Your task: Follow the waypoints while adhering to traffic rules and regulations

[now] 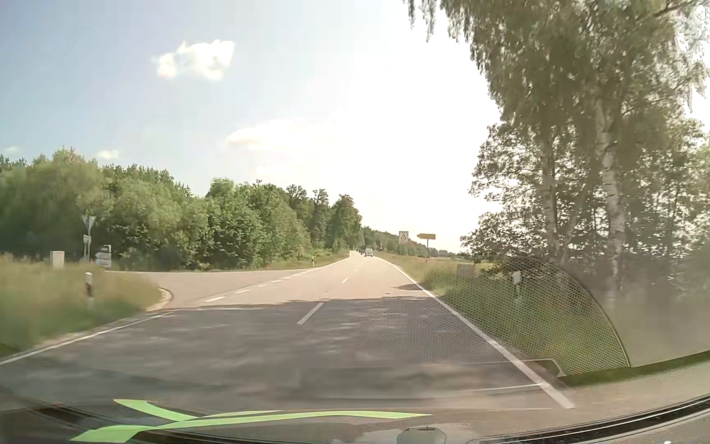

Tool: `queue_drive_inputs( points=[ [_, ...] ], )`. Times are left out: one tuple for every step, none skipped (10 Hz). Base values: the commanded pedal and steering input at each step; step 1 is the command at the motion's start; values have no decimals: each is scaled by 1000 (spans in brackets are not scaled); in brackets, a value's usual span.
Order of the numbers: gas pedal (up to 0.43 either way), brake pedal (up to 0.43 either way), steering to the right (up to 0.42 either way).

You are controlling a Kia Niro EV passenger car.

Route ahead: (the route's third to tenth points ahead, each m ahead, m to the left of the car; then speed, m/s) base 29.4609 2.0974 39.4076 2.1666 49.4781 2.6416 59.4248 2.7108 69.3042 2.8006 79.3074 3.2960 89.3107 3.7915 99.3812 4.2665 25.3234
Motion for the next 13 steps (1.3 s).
queue_drive_inputs(
  points=[
    [177, 0, -6],
    [177, 0, -6],
    [177, 0, -6],
    [177, 0, -6],
    [177, 0, -6],
    [177, 0, -6],
    [177, 0, -6],
    [177, 0, -6],
    [177, 0, -6],
    [177, 0, -6],
    [177, 0, -6],
    [177, 0, -6],
    [177, 0, -6]
  ],
)
